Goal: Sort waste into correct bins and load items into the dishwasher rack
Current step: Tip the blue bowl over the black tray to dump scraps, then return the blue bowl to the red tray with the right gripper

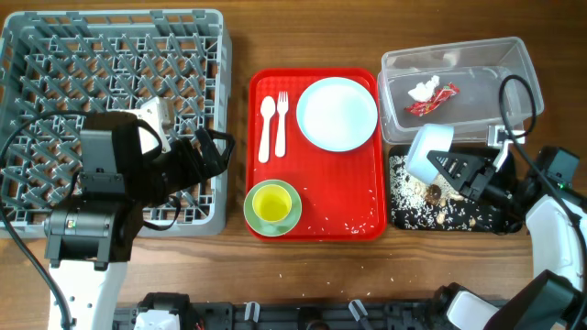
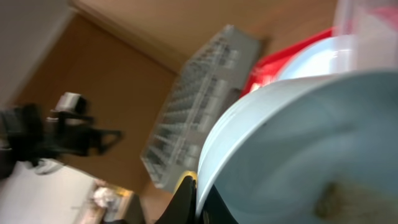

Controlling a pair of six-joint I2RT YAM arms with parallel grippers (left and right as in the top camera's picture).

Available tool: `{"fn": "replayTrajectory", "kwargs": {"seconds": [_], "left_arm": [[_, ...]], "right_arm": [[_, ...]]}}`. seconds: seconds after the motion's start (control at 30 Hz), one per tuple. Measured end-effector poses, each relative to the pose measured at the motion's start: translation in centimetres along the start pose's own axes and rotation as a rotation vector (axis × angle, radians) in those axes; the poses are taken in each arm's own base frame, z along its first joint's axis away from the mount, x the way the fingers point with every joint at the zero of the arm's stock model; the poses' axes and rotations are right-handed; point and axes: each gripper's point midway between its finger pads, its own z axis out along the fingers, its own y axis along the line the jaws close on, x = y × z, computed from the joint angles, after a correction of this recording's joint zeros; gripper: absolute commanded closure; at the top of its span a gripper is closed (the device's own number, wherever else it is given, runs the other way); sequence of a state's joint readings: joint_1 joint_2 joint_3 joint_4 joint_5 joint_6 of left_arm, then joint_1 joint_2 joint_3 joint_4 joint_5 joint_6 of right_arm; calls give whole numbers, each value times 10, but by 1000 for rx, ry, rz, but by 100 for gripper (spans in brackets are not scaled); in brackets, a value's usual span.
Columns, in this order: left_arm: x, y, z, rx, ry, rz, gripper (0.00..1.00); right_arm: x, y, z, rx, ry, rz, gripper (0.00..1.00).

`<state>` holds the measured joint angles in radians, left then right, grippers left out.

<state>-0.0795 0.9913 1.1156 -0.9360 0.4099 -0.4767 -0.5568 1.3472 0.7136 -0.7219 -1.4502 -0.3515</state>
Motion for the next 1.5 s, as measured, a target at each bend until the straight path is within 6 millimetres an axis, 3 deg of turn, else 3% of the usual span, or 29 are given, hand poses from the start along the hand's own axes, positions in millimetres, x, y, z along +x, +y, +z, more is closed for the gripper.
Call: {"fn": "replayTrajectory", "kwargs": {"seconds": [0.1, 0.17, 0.23, 0.3, 0.37, 0.53, 0.7, 0.83, 0.9, 1.03, 1.1, 1.2, 1.27, 1.33, 1.37, 1.4, 1.43, 1.5], "left_arm": [[0, 0, 0, 0, 0, 0, 0], [0, 0, 0, 0, 0, 0, 0], [0, 0, 0, 0, 0, 0, 0], [0, 0, 0, 0, 1, -1, 0], [0, 0, 0, 1, 0, 0, 0], [0, 0, 0, 1, -1, 1, 0], [0, 0, 0, 1, 0, 0, 0], [0, 0, 0, 1, 0, 0, 0], [0, 0, 0, 1, 0, 0, 0], [0, 0, 0, 0, 0, 0, 0], [0, 0, 0, 0, 2, 0, 0], [0, -1, 0, 2, 0, 1, 0], [0, 0, 0, 1, 0, 1, 0], [0, -1, 0, 1, 0, 1, 0], [0, -1, 0, 1, 0, 1, 0], [0, -1, 0, 1, 0, 1, 0], [0, -1, 0, 1, 0, 1, 0], [0, 0, 0, 1, 1, 1, 0]], "right_arm": [[8, -16, -1, 95, 36, 70, 96], [14, -12, -1, 81, 42, 117, 96], [15, -22, -1, 133, 55, 118, 96], [18, -15, -1, 102, 57, 115, 96], [18, -28, -3, 173, 66, 161, 96], [22, -1, 3, 33, 58, 85, 96], [21, -8, 5, 80, 75, 89, 96], [7, 16, 7, -56, 23, 41, 96], [12, 27, 14, -68, 57, 64, 96], [68, 64, 58, 87, 331, -103, 96], [100, 73, 77, 238, 431, -238, 96], [139, 56, 98, 475, 528, -353, 96], [162, 18, 121, 672, 579, -408, 95], [169, -20, 130, 805, 599, -407, 48], [177, -36, 127, 866, 635, -387, 43], [177, -38, 127, 879, 641, -387, 40], [171, -32, 130, 878, 631, -384, 37], [151, -3, 147, 813, 579, -390, 37]]}}
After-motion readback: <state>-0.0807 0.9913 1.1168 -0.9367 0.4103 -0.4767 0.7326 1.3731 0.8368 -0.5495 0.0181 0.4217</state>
